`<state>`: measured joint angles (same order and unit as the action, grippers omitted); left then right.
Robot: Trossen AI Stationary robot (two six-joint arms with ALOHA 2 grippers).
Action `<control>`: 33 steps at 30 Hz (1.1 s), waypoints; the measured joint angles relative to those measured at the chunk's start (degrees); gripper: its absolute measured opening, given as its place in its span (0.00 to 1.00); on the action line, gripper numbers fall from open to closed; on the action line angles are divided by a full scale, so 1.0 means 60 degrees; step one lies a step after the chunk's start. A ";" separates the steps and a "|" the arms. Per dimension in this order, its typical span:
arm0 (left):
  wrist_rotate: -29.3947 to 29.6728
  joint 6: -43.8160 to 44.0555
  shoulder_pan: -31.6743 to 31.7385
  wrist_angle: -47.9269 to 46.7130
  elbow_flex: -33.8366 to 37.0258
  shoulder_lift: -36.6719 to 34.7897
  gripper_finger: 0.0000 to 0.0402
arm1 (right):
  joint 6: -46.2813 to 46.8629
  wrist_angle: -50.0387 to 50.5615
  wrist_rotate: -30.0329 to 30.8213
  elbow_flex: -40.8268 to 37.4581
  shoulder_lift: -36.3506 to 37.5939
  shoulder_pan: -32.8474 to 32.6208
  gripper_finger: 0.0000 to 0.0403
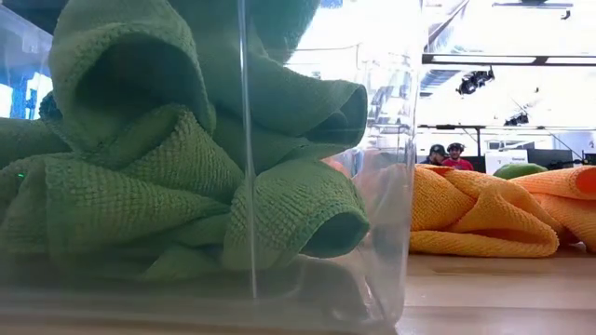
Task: Sort microfiber towel by color & place in baskets
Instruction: Put the green microfiber cloth towel into the bottom transparent bin
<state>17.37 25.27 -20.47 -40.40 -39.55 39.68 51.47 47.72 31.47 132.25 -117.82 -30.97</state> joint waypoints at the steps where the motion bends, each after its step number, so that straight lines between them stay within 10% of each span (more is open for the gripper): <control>1: 0.0003 -0.0006 0.0000 0.0004 0.0000 0.0000 0.25 | 0.0369 0.0067 -0.0213 -0.0004 -0.0159 0.0058 0.00; 33: -0.1305 0.0271 0.0004 -0.0016 -0.0004 0.0000 0.25 | 0.6872 0.1287 -0.3588 0.0000 -0.2074 0.0898 0.00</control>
<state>9.54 26.89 -20.45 -40.50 -39.57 39.68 92.70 55.44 9.94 132.25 -130.27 -25.58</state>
